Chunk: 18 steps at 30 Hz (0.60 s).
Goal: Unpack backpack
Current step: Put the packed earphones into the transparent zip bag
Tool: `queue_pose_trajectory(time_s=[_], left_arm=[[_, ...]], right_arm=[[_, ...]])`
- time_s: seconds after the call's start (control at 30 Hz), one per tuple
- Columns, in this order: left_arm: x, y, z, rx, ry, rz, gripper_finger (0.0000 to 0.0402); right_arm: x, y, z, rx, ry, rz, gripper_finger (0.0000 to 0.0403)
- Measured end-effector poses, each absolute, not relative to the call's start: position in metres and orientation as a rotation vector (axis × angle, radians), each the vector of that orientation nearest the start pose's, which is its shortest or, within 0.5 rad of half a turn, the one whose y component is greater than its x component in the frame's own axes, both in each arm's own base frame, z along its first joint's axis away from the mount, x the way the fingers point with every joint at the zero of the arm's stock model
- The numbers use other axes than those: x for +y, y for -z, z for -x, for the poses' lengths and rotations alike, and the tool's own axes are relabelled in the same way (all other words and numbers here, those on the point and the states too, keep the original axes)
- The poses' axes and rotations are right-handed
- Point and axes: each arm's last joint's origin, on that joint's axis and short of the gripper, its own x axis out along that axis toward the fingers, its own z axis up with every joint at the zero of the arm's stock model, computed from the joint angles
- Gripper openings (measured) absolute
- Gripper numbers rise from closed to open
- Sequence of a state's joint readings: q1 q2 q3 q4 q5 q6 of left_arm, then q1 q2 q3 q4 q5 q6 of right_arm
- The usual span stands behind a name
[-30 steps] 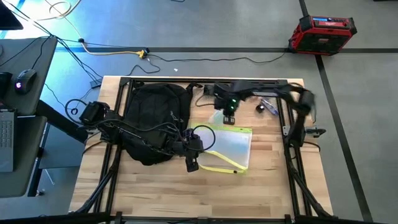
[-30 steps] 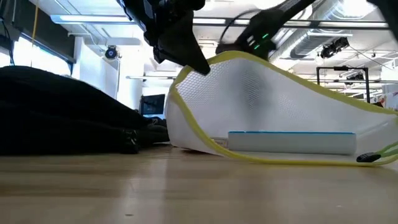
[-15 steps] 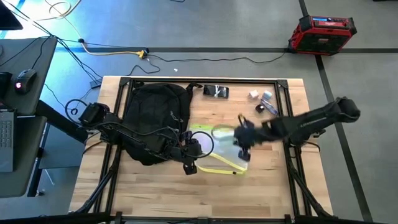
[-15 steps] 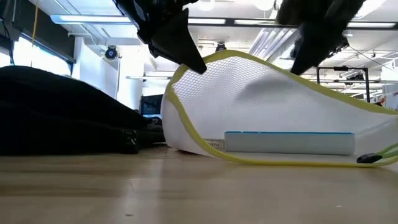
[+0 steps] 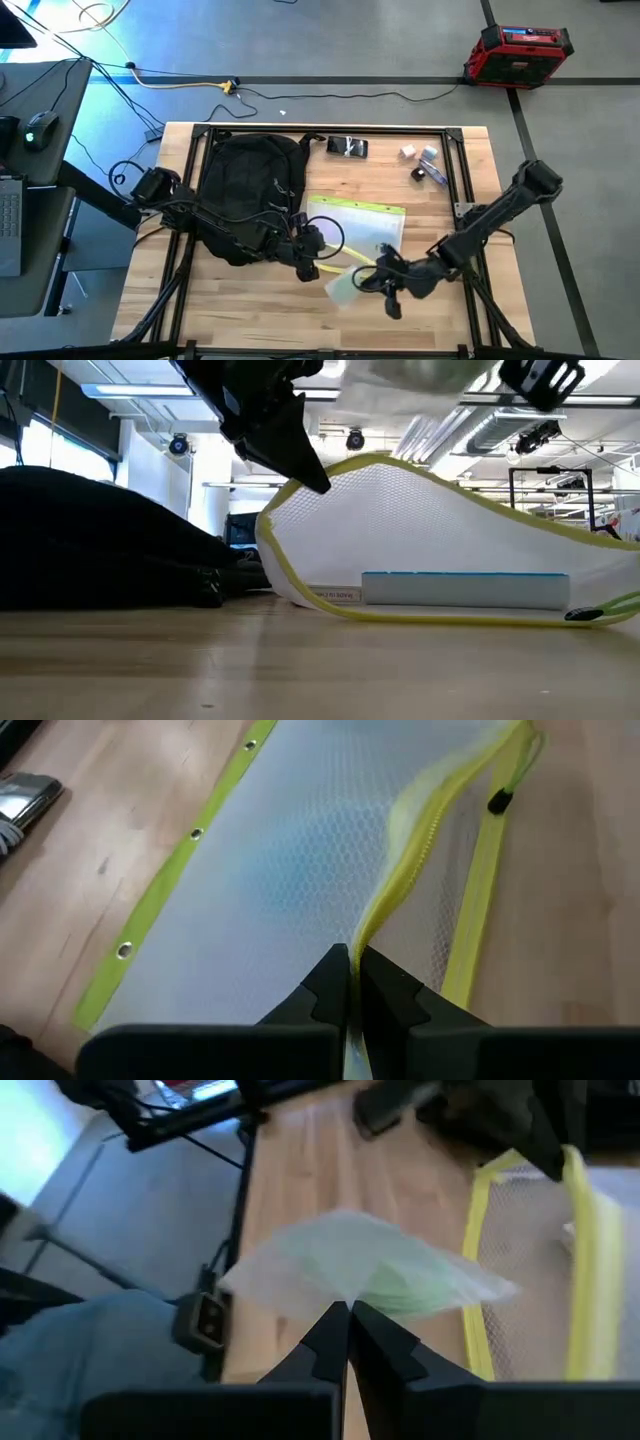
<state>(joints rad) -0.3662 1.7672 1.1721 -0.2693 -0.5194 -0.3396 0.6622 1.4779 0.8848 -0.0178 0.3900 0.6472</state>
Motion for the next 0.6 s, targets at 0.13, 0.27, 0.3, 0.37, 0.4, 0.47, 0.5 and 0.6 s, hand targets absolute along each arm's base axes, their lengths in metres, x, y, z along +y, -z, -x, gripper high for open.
queue_pose_trajectory(time_s=[0.13, 0.27, 0.3, 0.37, 0.4, 0.47, 0.5, 0.6], left_arm=[[-0.124, -0.205, -0.349, 0.720, -0.265, -0.029, 0.0000], [-0.134, -0.209, -0.349, 0.674, -0.233, -0.009, 0.0000], [-0.136, -0.209, -0.348, 0.668, -0.225, -0.006, 0.0000], [-0.140, -0.210, -0.348, 0.653, -0.214, 0.000, 0.0000], [-0.141, -0.211, -0.348, 0.648, -0.208, -0.002, 0.0000], [-0.143, -0.210, -0.348, 0.646, -0.204, -0.002, 0.0000], [-0.143, -0.210, -0.348, 0.644, -0.205, -0.002, 0.0000], [-0.143, -0.208, -0.350, 0.646, -0.204, -0.001, 0.0000]], right_arm=[[0.179, -0.196, -0.269, 0.603, 0.057, -0.329, 0.0000], [0.165, -0.176, -0.283, 0.570, 0.244, -0.321, 0.0000], [0.162, -0.174, -0.286, 0.557, 0.278, -0.300, 0.0000], [0.156, -0.174, -0.290, 0.520, 0.315, -0.275, 0.0000], [0.154, -0.175, -0.293, 0.497, 0.330, -0.275, 0.0000], [0.148, -0.177, -0.297, 0.461, 0.381, -0.274, 0.0000], [0.144, -0.176, -0.299, 0.454, 0.404, -0.268, 0.0000], [0.134, -0.170, -0.306, 0.477, 0.411, -0.283, 0.0000]])
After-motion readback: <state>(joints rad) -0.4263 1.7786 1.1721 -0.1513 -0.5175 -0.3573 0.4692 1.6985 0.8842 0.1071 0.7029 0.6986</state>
